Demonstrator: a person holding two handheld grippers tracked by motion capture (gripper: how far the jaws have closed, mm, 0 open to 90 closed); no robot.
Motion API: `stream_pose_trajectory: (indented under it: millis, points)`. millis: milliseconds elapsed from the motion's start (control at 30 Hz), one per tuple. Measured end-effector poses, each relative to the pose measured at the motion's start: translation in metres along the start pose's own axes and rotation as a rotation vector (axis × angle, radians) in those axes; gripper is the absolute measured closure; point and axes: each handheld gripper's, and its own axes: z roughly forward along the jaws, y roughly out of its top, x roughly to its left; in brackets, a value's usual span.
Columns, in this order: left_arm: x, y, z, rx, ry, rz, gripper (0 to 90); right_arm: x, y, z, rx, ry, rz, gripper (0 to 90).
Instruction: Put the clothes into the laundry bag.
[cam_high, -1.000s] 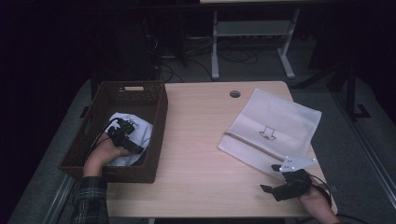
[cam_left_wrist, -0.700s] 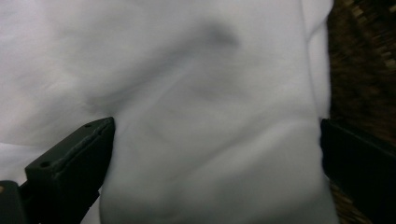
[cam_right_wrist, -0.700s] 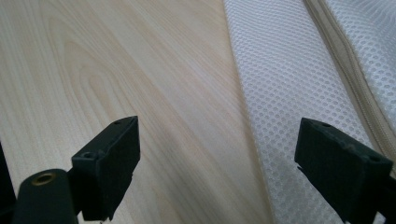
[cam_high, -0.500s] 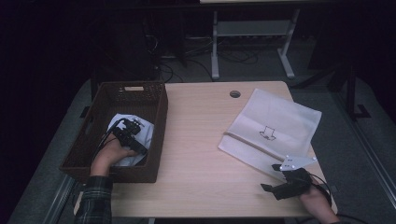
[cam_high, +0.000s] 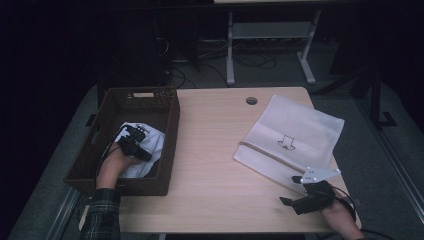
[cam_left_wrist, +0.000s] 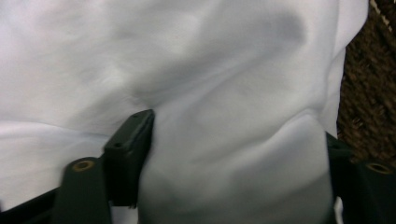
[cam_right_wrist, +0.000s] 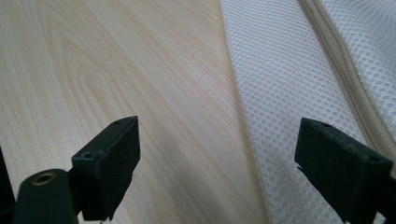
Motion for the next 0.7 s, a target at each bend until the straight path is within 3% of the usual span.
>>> stream_pose_trajectory:
  millis: [33,100,200,400,700]
  points:
    - [0.000,0.000,-0.001,0.003,0.008,0.007,33.9,0.000,0.000,0.000,0.000,0.000,0.001,13.4]
    - [0.001,0.000,-0.004,0.005,0.018,0.006,47.4,0.000,0.000,0.000,0.000,0.000,0.001,13.4]
    - [0.003,-0.001,-0.007,0.013,0.034,-0.029,68.2,0.000,0.000,-0.001,-0.002,0.000,0.000,13.3]
    - [0.008,-0.001,-0.012,0.006,0.007,-0.051,73.2,0.000,0.000,-0.001,-0.003,0.000,0.001,13.4]
    - [0.024,-0.009,-0.036,-0.088,-0.048,-0.106,75.7,0.000,0.000,-0.002,-0.011,-0.001,0.001,13.4]
